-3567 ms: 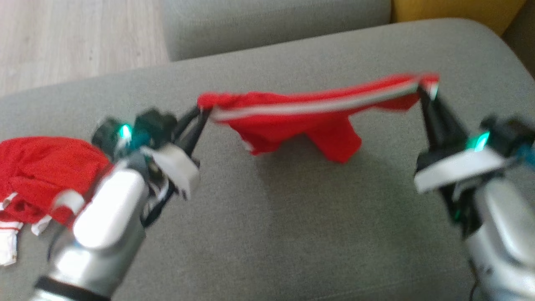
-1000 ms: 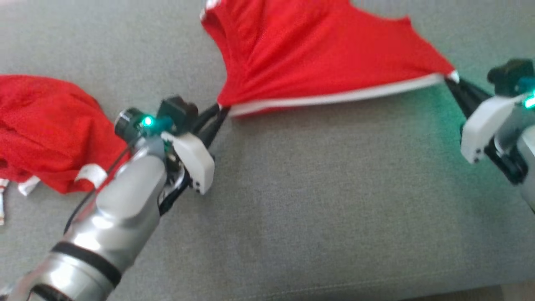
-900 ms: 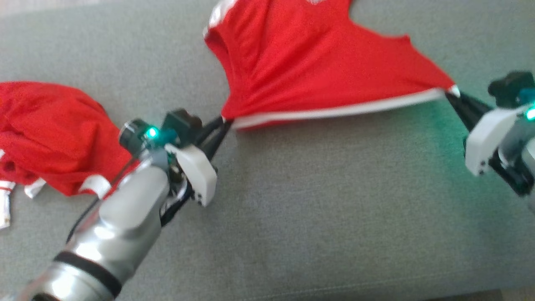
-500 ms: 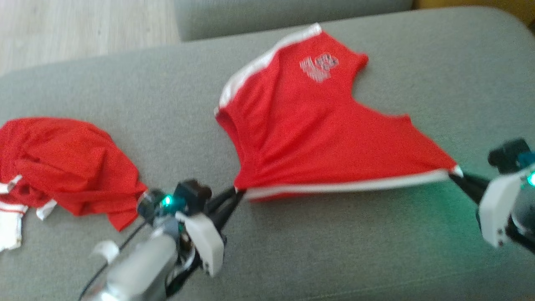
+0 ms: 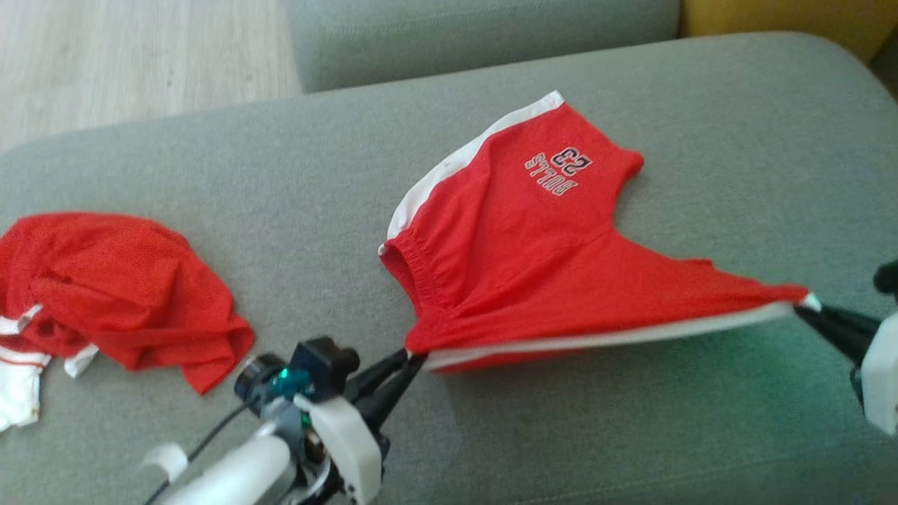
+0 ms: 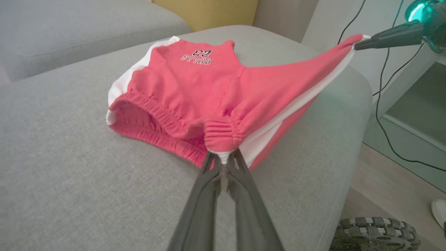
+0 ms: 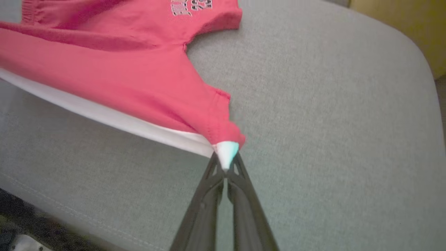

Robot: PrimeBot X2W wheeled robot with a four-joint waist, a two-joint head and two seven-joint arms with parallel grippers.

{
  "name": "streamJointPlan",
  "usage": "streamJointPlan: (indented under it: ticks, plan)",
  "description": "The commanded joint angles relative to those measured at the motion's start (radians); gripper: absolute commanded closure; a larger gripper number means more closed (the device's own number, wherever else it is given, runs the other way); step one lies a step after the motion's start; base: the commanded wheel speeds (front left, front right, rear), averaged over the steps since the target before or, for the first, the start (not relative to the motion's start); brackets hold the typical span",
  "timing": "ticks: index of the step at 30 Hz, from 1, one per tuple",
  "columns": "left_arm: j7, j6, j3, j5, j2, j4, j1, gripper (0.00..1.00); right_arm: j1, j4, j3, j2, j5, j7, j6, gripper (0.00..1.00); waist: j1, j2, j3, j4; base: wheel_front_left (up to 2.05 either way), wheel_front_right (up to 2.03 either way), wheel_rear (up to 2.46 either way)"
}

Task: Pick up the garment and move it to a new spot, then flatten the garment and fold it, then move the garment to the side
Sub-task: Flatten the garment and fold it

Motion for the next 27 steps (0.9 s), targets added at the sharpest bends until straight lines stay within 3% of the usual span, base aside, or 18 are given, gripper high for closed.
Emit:
streamJointPlan:
  ticks: [1, 13, 27]
  plan:
    - [0.004, 0.014, 0.065, -0.001, 0.048, -0.018, -0.069, 1.0, -0.033, 0.014, -0.044, -0.053, -0.018, 0.005, -0.002, 1.0, 0.0001, -0.0001, 0.023, 0.011, 0.0, 0.0, 0.0]
    - [0.013, 0.017, 0.125, -0.008, -0.007, -0.002, -0.254, 1.0, -0.248, 0.02, -0.156, 0.042, -0.147, 0.107, -0.002, 1.0, 0.0001, -0.0001, 0.178, 0.11, 0.0, 0.0, 0.0]
    - [-0.003, -0.043, 0.104, 0.029, -0.133, 0.165, -0.493, 1.0, -0.566, 0.11, -0.059, 0.047, -0.244, 0.177, -0.002, 1.0, 0.0001, -0.0001, 0.374, 0.225, 0.0, 0.0, 0.0]
